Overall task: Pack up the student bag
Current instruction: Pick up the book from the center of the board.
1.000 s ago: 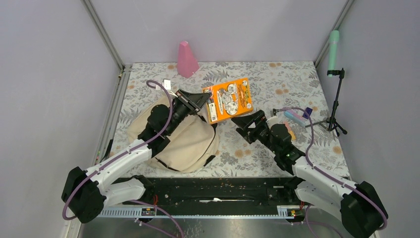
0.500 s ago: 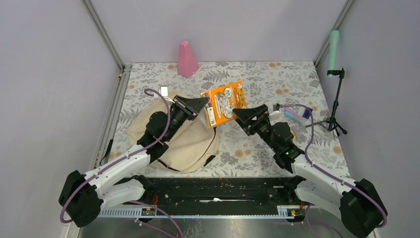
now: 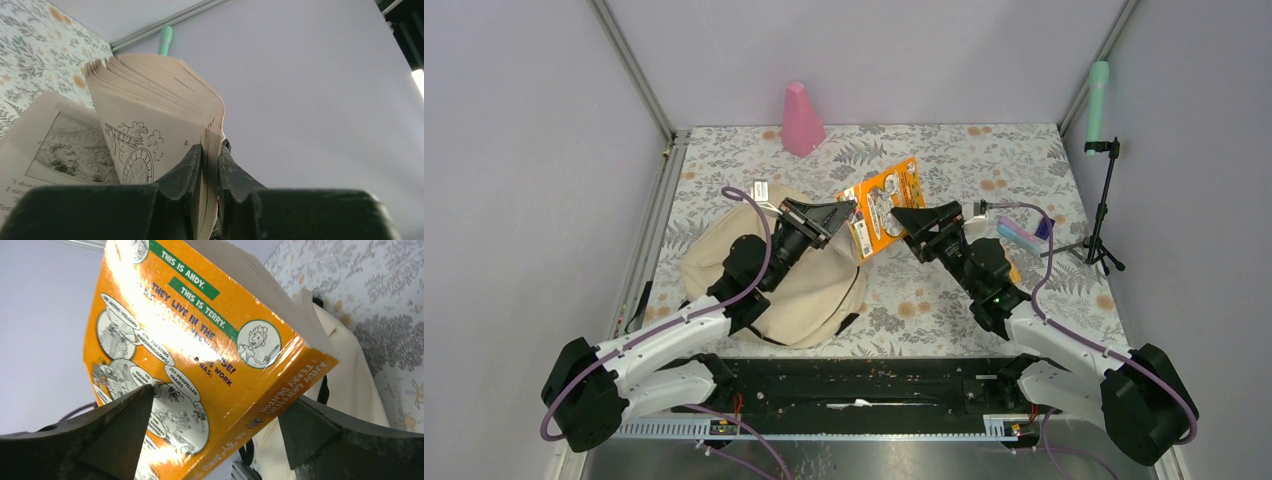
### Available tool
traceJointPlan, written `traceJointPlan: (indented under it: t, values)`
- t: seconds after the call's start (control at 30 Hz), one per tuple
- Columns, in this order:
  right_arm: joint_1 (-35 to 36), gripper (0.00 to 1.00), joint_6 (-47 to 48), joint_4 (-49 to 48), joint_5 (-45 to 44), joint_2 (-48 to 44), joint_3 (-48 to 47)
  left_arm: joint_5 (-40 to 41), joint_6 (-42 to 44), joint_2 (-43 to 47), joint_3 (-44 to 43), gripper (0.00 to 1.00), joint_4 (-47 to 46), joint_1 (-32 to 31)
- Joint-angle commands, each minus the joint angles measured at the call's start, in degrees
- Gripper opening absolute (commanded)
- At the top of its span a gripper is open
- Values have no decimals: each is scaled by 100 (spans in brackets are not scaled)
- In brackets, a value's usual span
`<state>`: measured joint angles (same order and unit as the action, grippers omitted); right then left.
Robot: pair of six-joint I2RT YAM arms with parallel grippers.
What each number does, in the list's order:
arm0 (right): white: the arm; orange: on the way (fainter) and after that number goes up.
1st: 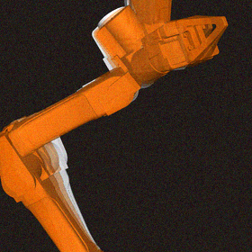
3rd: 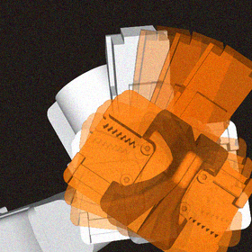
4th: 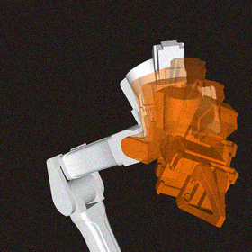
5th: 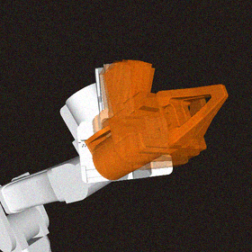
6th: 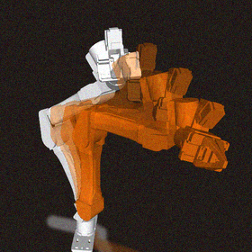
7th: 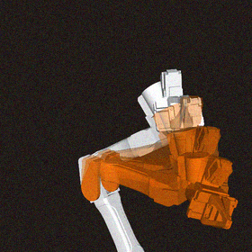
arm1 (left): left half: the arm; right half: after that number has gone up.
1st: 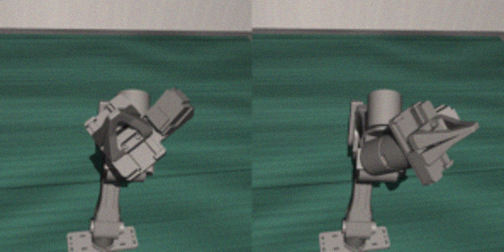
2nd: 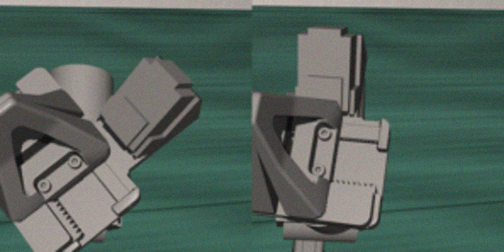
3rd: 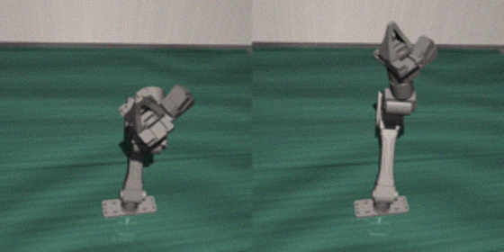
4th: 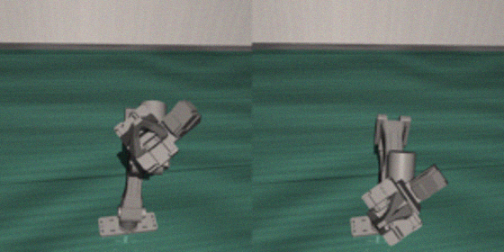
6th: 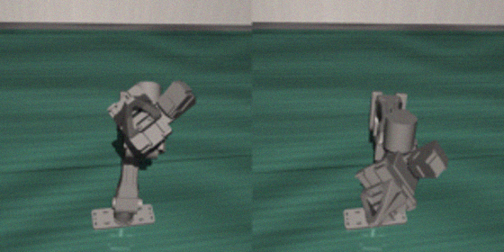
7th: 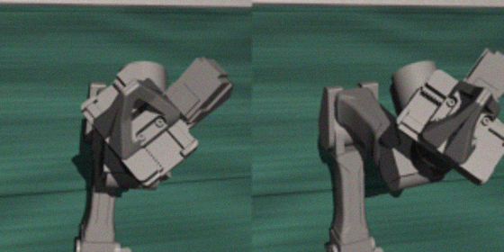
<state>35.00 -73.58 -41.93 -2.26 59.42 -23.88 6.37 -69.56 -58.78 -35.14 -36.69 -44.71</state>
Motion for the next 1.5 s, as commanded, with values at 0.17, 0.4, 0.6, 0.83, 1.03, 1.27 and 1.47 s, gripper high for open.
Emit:
traceJointPlan:
  t: [0.17,0.4,0.6,0.83,1.03,1.27,1.47]
  values:
    - [63,79,23,-996,-766,-81,-310,339,-513,44,389,0,-1032,-379]
    - [68,64,406,-895,-915,-397,-314,277,-611,-20,490,0,-953,-467]
    - [68,25,688,-612,-1061,-679,-284,31,-150,-79,282,0,-510,-514]
    - [68,0,1607,332,-1470,-1387,-398,-104,1655,357,-354,47,1514,-564]
    - [59,0,2922,2318,-2215,-1908,-1051,653,2940,790,-559,87,3635,-570]
    - [59,0,3948,3439,-2814,-2404,-1188,312,3785,686,-326,99,4572,-648]
    - [59,0,4216,4096,-2995,-2821,-1091,1031,3929,98,-548,99,5188,-1327]
